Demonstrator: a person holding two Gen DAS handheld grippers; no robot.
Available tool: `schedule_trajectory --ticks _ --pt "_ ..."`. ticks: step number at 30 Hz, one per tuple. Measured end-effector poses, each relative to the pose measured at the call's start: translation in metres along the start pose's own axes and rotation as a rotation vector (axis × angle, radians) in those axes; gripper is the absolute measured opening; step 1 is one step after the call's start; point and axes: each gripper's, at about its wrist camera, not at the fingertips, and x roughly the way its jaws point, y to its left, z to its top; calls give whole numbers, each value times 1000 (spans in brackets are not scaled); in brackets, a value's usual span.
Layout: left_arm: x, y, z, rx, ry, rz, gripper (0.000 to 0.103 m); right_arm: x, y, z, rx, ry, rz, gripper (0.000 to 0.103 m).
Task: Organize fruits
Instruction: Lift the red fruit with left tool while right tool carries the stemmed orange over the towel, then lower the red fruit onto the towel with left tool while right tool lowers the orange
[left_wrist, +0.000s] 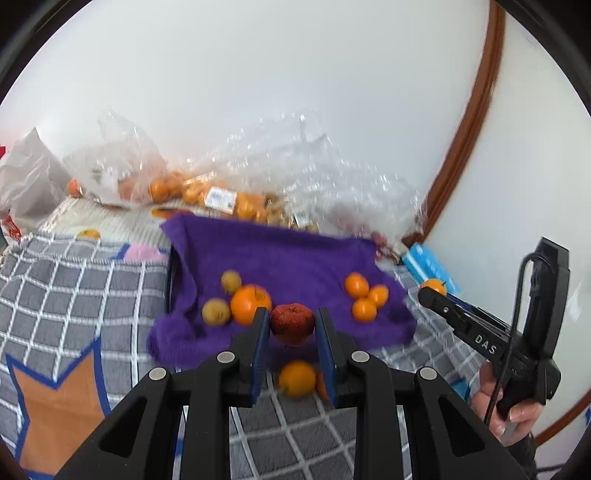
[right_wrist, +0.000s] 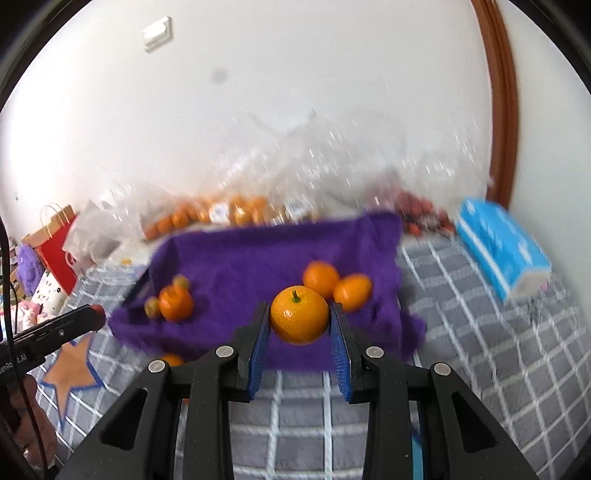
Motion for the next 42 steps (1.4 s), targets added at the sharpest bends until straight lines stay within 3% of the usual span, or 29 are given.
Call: schedule_trajectory --ticks 7,12,15,19,42 --pt "21 8 35 -32 -48 55 24 14 5 36 -22 -67 30 32" --pt "55 32 33 -87 -40 100 24 44 -18 19 65 -32 28 32" --pt "68 47 29 -129 -2 114 24 61 -33 4 105 45 0 32" --pt "69 58 26 -145 -33 154 24 65 -43 1 124 45 -37 32" --pt "92 84 16 -232 0 126 24 91 -54 -10 154 146 -60 32"
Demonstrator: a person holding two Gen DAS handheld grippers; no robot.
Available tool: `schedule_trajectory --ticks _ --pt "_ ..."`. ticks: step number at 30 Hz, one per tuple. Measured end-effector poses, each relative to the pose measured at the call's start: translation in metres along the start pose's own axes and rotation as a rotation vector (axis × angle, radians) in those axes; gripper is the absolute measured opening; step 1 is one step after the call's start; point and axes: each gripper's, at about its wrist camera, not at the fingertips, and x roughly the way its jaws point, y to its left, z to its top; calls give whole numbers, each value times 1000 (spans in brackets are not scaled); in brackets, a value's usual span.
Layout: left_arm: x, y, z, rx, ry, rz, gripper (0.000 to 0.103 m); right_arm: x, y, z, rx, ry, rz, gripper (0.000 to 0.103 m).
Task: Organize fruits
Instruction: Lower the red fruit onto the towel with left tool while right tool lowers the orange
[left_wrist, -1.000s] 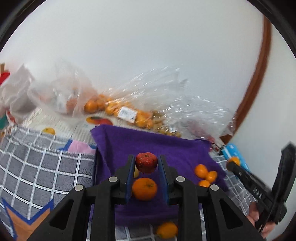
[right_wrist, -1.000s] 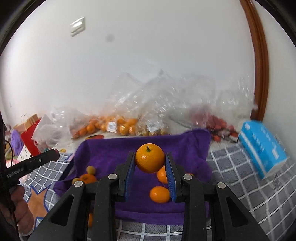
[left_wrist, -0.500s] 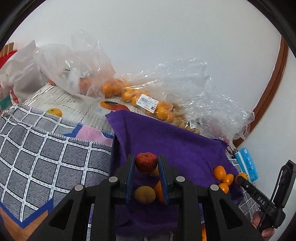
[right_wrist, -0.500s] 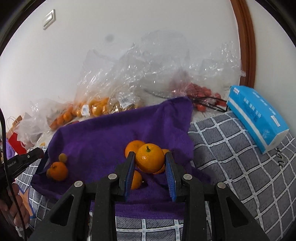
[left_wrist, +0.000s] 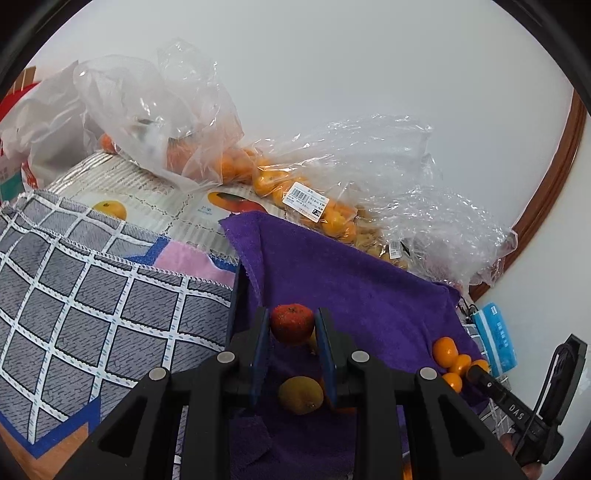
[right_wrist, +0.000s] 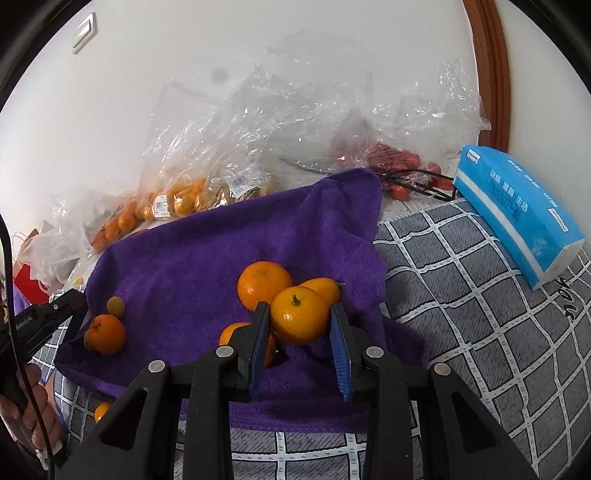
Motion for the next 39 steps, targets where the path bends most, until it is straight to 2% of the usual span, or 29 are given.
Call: schedule_trajectory --ticks 11,17,24,39 --pt "9 1 -2 -20 52 -39 24 2 8 -3 -44 14 -4 32" --pt "13 -4 -6 3 68 -30 24 2 6 -2 -32 25 6 32" --pt "13 -6 -7 24 62 -22 24 3 7 -2 -38 30 -9 33" --pt "16 -13 -9 74 59 -6 24 -5 7 0 -22 -4 24 33"
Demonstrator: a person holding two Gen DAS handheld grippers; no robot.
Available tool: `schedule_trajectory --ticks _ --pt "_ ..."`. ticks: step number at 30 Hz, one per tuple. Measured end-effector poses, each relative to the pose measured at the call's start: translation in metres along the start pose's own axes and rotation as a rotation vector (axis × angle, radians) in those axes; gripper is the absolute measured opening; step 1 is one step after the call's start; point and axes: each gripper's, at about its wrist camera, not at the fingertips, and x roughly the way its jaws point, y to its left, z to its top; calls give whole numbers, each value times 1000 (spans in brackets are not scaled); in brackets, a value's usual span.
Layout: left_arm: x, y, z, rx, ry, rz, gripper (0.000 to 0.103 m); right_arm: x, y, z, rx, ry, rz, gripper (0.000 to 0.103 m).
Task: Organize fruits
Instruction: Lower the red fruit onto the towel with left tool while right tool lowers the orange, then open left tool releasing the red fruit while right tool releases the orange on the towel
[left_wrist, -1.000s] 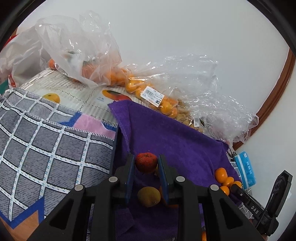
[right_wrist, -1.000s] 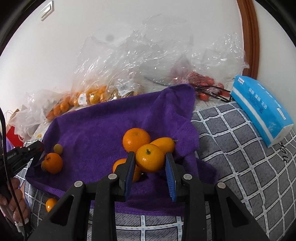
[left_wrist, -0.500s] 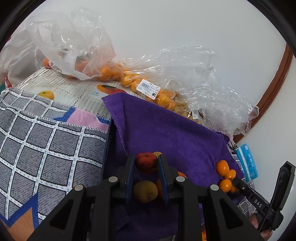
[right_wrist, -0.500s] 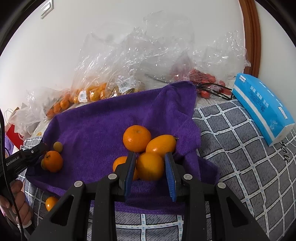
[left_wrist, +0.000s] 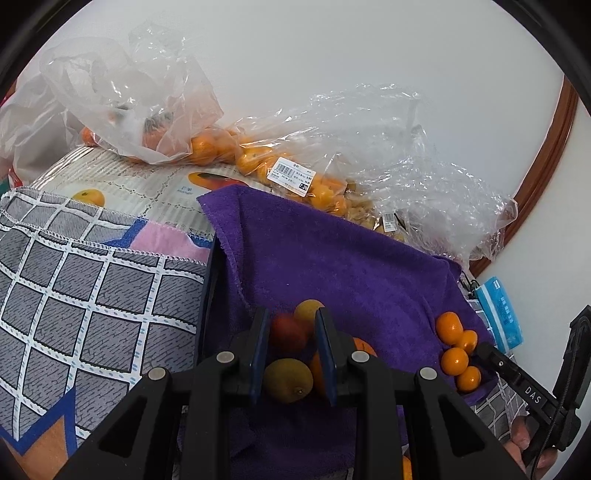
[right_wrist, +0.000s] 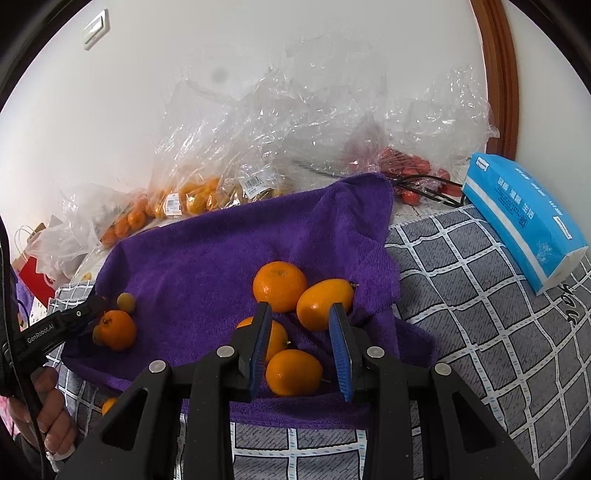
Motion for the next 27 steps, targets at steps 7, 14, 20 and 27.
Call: schedule_trajectory --ticks 7,14,20,27 --pt "-1 -1 0 6 -1 3 31 0 4 -1 -19 -16 -17 37" --pt "-6 4 -1 -24 -16 -7 36 -14 11 -2 -39 -92 7 37" --pt "-12 4 -1 -21 -40 -4 37 -24 22 -4 -92 -162 -37 37" --pt "-18 -5 -3 11 -62 4 40 -21 34 -5 -130 -97 7 39"
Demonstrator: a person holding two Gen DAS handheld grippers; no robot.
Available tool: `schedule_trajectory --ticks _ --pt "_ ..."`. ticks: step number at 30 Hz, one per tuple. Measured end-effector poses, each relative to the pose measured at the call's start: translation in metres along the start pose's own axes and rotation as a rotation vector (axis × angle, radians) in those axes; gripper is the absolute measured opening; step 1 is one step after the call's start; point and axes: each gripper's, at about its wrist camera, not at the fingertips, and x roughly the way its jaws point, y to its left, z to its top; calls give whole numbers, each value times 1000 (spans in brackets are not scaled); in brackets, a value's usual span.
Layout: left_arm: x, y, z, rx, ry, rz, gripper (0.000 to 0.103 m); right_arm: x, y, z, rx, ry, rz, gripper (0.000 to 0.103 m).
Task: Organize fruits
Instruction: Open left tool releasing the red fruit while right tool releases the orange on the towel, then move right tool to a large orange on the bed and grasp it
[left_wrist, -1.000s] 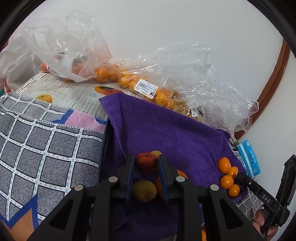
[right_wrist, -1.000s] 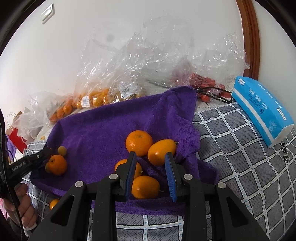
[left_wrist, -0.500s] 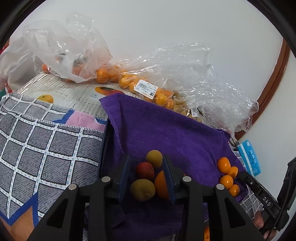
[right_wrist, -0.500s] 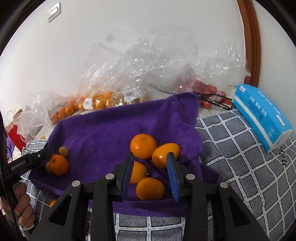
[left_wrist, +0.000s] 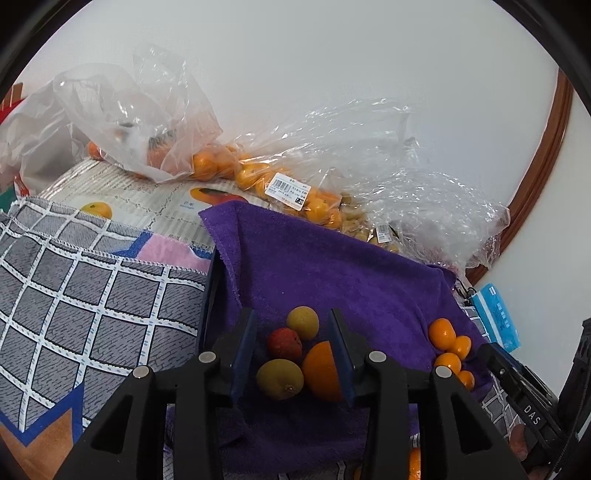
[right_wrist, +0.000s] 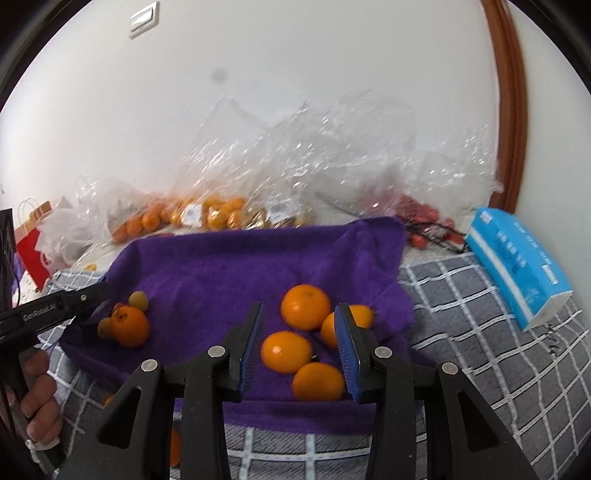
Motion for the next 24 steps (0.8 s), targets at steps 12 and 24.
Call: schedule_trajectory --ticks 12,24 --pt "-24 7 6 -31 -63 -15 49 -31 33 -29 8 82 119 49" --pt "-32 16 8 -68 -72 -20 49 -33 79 -70 -71 189 193 58"
